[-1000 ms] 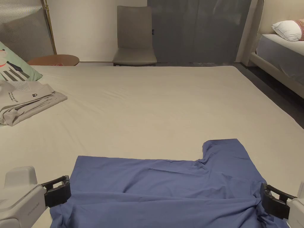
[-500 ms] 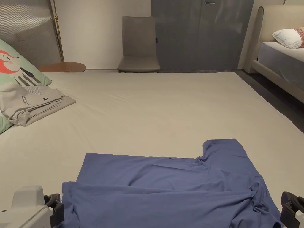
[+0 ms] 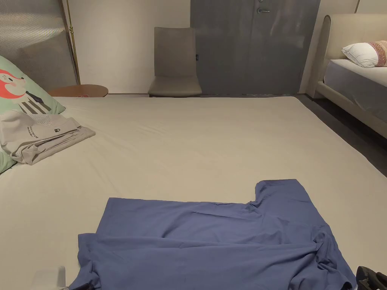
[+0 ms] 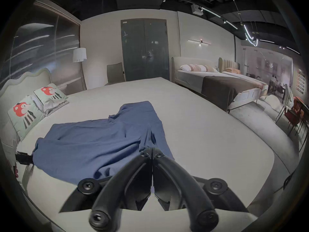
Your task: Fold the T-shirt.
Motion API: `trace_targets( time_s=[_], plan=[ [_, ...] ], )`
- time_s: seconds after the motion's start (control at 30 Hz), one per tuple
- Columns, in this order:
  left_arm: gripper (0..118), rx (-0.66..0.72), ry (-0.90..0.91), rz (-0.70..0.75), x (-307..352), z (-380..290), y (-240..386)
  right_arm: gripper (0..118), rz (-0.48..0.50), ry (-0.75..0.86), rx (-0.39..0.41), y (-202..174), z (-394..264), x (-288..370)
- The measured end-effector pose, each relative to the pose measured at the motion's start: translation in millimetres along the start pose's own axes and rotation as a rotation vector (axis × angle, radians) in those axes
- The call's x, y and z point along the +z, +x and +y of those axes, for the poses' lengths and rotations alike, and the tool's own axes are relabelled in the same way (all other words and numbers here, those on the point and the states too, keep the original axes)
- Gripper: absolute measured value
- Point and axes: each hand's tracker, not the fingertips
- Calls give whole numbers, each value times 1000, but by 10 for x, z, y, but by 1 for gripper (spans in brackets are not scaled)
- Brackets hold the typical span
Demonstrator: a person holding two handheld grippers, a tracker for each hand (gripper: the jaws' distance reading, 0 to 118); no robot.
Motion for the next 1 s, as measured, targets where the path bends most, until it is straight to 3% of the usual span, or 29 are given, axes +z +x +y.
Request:
trace_targets(
  time_s=[0.03, 0.13, 0.17, 0.2, 0.23, 0.27, 0.3, 0.4, 0.53, 0.63, 0.67, 0.77, 0.87, 1.0],
  plan=[
    [45, -5, -5, 0, -12, 6, 18, 1, -1, -7, 2, 3, -15, -15],
    [11, -11, 21, -1, 55, 19, 42, 1, -6, -31, 11, 29, -53, -59],
    [10, 2, 36, -27, 86, 28, 41, 7, -11, -55, 12, 50, -62, -101],
    [9, 3, 36, -26, 110, 35, 51, 26, -21, -94, 12, 75, -75, -149],
    [9, -6, 39, -27, 116, 42, 27, 58, -28, -127, 5, 110, -89, -212],
    [9, -19, 46, -25, 129, 44, 36, 98, -24, -157, -2, 142, -104, -273],
    [9, -31, 46, -21, 131, 45, 42, 108, -16, -212, -5, 179, -130, -356],
    [9, -36, 41, -18, 137, 43, 62, 90, -14, -277, 16, 204, -243, -485],
    [9, -33, 30, -11, 123, 41, 95, 71, 88, -342, 1, 173, -363, -571],
    [9, -27, 26, -13, 149, 57, 101, 16, 93, -311, 30, 140, -310, -519],
    [9, -27, 27, -14, 174, 71, 103, 8, 105, -303, 23, 138, -265, -503],
    [9, -36, 36, -13, 286, 146, 115, 7, 85, -273, 68, 121, -114, -426],
    [8, -35, 62, -25, 473, 230, 100, 6, 91, -246, 42, 190, 84, -295],
    [8, -26, 88, -47, 727, 279, 42, 6, 78, -216, 77, 230, 248, -45]
  ],
)
